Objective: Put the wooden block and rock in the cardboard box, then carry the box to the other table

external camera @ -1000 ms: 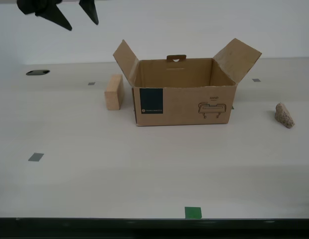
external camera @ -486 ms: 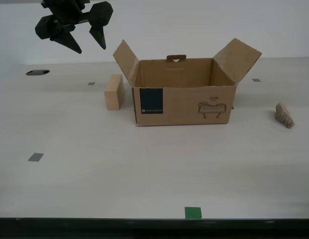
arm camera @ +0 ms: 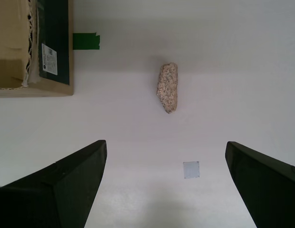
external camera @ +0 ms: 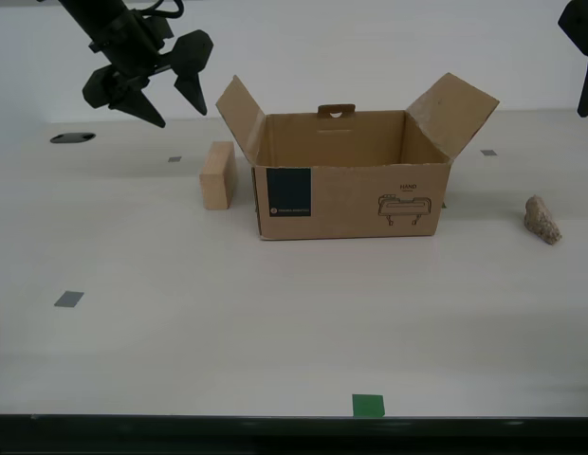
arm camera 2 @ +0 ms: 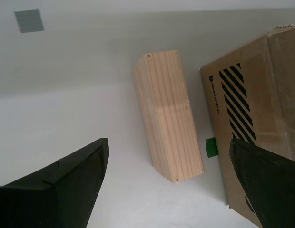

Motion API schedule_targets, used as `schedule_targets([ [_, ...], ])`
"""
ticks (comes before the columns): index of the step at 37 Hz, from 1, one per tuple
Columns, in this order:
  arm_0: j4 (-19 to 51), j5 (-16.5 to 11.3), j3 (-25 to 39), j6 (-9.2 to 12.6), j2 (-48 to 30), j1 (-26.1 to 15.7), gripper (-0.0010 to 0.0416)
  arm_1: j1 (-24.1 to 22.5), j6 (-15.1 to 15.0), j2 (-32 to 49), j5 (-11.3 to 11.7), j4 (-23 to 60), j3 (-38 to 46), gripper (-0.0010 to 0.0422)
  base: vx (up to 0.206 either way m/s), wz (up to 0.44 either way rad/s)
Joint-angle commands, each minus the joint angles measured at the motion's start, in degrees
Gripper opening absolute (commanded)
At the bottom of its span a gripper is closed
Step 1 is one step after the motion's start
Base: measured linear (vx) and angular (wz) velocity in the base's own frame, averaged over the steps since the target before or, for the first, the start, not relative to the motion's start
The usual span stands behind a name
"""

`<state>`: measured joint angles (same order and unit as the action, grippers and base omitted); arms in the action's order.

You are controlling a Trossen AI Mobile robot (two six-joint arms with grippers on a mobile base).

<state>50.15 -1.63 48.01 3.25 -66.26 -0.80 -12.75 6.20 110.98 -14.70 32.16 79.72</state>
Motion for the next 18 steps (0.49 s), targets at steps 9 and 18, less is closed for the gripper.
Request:
schedule_targets([
  [9, -3.6, 2.3, -2.0, 0.2, 0.0, 0.0, 0.0310, -0.1, -0.2, 3.1, -1.7, -1.1, 0.0, 0.0345, 0.000, 0.000],
  [18, -5.7, 2.3, -1.9, -0.4, -3.5, 0.0, 0.0313, -0.1, -0.2, 3.1, -1.7, -1.6, 0.0, 0.0346, 0.000, 0.000],
])
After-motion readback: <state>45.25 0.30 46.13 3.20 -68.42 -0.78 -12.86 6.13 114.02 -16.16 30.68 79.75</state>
